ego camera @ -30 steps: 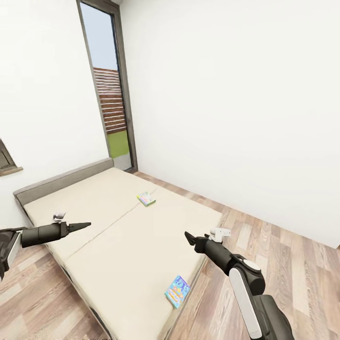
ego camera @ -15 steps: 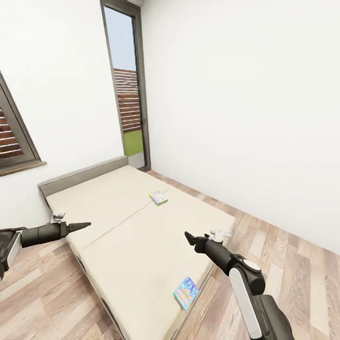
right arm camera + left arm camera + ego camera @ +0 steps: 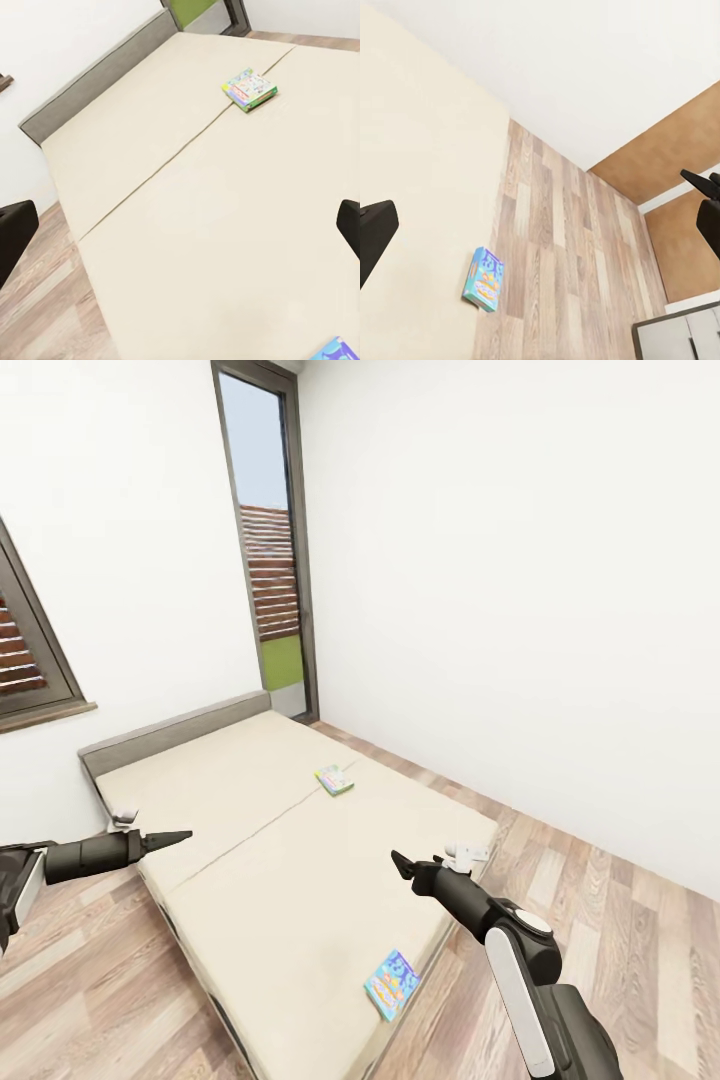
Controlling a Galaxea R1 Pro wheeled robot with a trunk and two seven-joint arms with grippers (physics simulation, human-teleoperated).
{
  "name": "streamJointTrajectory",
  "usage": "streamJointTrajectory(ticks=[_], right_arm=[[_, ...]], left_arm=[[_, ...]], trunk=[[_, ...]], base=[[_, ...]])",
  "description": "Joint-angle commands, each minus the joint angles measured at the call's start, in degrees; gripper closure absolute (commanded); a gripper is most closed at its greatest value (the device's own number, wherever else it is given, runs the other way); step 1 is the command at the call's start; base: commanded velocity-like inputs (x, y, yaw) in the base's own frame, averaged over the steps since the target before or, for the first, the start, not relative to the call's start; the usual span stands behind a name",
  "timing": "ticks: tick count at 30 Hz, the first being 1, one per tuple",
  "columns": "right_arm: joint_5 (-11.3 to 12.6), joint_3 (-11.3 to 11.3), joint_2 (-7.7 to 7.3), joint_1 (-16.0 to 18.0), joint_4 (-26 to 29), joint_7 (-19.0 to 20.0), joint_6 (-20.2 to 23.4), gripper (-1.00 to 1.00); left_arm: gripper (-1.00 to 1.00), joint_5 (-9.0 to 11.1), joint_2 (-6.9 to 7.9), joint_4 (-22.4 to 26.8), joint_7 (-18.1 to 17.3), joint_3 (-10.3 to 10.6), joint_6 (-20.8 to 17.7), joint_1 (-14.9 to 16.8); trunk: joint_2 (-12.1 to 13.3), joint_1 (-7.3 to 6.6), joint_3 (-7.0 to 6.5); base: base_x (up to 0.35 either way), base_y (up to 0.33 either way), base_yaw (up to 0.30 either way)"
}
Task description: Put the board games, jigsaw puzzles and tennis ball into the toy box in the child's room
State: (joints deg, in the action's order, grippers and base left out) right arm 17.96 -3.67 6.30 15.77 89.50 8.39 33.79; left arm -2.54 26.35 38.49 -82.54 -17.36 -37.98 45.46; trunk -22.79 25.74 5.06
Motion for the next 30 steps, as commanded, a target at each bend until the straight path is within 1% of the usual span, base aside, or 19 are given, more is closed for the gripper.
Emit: streamJointTrajectory(ticks=[1, 5, 9, 27, 30], right_arm=[[0.1, 0.1, 0.03, 0.1, 0.1, 0.1, 0.3, -1.00], [0.1, 0.1, 0.03, 0.1, 0.1, 0.1, 0.3, -1.00], [0.1, 0.1, 0.03, 0.1, 0.1, 0.1, 0.3, -1.00], [0.0, 0.1, 0.03, 0.1, 0.1, 0.1, 0.3, -1.00], [0.0, 0.1, 0.03, 0.1, 0.1, 0.1, 0.3, -1.00]], left_arm=[[-1.00, -0.3, -0.01, 0.0, -0.3, -0.1, -0.6, 0.1], [-1.00, -0.3, -0.06, 0.0, -0.3, -0.1, -0.6, 0.1], [-1.00, -0.3, -0.07, 0.0, -0.3, -0.1, -0.5, 0.1], [-1.00, -0.3, -0.07, 0.0, -0.3, -0.1, -0.5, 0.1], [-1.00, -0.3, -0.07, 0.0, -0.3, -0.1, -0.5, 0.1]], trunk=[[-0.1, 0.04, 0.13], [-0.1, 0.04, 0.13], [-0.1, 0.04, 0.13], [-0.1, 0.04, 0.13], [-0.1, 0.04, 0.13]], base=[[0.009, -0.009, 0.000], [0.004, -0.025, 0.000], [0.001, -0.175, 0.000], [0.000, -0.288, 0.001], [0.000, -0.300, 0.114]])
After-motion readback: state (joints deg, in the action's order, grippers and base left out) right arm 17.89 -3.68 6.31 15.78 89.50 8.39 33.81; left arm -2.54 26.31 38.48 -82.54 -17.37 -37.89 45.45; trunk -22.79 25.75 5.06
